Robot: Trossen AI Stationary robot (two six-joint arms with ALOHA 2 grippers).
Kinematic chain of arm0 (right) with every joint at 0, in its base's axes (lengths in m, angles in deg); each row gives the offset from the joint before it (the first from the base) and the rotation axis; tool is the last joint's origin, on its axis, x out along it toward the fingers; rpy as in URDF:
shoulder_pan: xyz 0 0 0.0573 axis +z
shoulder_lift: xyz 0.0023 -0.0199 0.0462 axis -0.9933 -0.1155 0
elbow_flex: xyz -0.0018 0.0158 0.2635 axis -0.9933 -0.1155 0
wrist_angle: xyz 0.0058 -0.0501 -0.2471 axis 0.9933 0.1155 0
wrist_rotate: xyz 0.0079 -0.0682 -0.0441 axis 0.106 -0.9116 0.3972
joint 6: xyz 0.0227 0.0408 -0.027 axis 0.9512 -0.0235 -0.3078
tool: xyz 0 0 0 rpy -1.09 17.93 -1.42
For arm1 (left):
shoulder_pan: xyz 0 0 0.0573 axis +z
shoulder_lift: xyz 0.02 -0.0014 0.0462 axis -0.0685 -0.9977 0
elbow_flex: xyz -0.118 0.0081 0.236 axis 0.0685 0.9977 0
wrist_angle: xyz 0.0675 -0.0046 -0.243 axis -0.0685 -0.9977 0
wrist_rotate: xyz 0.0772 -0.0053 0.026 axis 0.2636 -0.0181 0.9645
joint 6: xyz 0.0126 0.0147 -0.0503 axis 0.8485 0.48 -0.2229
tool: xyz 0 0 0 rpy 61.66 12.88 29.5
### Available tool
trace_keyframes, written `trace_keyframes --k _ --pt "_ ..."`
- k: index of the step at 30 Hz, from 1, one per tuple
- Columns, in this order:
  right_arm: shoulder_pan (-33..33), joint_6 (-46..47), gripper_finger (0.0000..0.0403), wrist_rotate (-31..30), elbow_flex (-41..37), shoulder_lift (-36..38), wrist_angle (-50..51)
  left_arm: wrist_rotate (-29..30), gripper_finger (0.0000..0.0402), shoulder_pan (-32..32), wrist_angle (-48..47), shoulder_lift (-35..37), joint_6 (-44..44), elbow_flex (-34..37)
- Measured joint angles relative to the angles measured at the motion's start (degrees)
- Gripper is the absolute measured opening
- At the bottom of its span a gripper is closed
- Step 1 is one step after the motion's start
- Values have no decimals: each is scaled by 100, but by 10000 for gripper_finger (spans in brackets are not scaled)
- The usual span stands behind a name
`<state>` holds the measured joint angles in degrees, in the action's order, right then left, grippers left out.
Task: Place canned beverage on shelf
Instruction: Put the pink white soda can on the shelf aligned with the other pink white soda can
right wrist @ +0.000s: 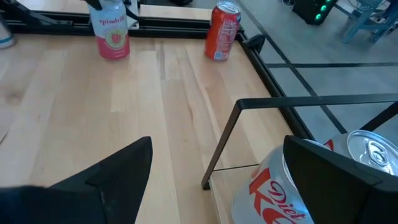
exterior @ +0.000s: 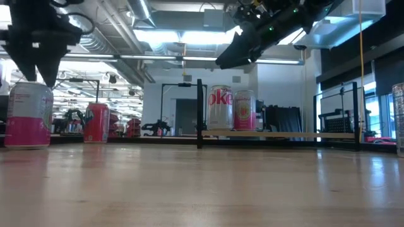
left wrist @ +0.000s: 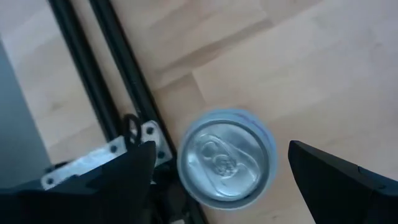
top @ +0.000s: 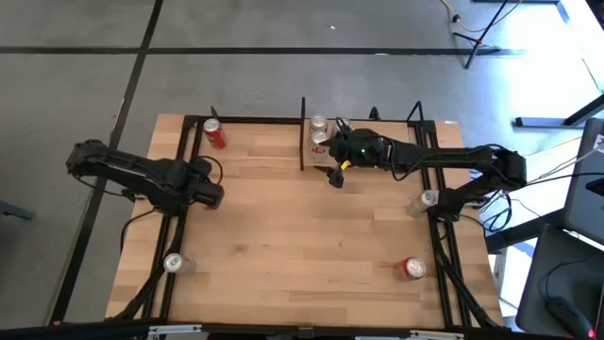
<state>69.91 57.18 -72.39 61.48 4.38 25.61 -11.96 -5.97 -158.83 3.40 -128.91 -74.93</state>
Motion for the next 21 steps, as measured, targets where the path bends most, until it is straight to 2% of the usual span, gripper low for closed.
trace_keyframes --k 4,21 --pt "0 0 346 0 0 0 4 -164 351 156 492 -3 335 180" --pt "-2 -9 346 1 1 0 -17 -334 351 401 452 2 555 344"
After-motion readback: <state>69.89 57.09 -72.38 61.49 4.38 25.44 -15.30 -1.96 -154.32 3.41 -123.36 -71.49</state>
